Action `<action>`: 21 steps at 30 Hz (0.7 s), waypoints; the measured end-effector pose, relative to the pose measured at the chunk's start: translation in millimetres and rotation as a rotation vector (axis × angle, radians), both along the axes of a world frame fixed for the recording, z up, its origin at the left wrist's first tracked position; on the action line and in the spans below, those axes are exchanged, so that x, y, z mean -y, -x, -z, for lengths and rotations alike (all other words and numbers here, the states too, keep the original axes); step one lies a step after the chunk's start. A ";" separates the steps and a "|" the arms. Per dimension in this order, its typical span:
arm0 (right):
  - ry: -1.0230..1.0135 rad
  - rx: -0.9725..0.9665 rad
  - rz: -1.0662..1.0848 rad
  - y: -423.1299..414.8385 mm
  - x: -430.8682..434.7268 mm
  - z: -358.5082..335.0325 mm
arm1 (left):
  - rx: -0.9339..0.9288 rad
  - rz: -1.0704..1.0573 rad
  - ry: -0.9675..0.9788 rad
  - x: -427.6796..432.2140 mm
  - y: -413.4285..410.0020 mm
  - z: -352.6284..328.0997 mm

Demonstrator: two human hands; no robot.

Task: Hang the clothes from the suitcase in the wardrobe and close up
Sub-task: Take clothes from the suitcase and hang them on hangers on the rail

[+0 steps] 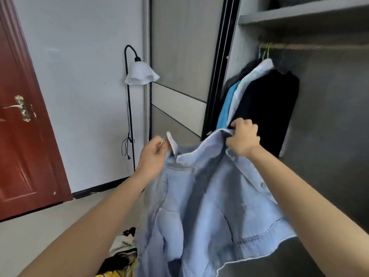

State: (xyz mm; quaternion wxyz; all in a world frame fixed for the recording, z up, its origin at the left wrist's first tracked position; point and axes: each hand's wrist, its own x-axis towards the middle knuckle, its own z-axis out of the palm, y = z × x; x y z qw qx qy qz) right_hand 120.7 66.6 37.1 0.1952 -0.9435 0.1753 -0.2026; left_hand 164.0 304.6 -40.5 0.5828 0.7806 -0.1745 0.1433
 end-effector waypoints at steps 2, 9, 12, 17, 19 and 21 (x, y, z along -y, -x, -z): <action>-0.219 -0.136 -0.246 11.3 -5.1 15.8 | 0.146 0.065 -0.015 39.7 -3.8 -26.9; -0.866 0.119 -0.324 -1.1 38.8 64.8 | 0.246 0.318 -0.126 126.8 2.3 -48.2; -0.572 0.156 -0.466 -11.7 63.1 41.4 | 0.000 0.337 -0.161 127.4 -2.7 -12.9; -0.594 0.356 -0.565 -38.8 77.0 8.7 | -0.273 0.132 -0.117 130.0 8.7 83.8; -0.597 0.407 -0.634 -47.7 74.5 -6.0 | -0.357 0.054 -0.021 140.8 18.1 109.5; -0.553 0.419 -0.691 -52.7 69.4 -19.1 | -0.405 0.056 -0.002 156.6 21.6 121.4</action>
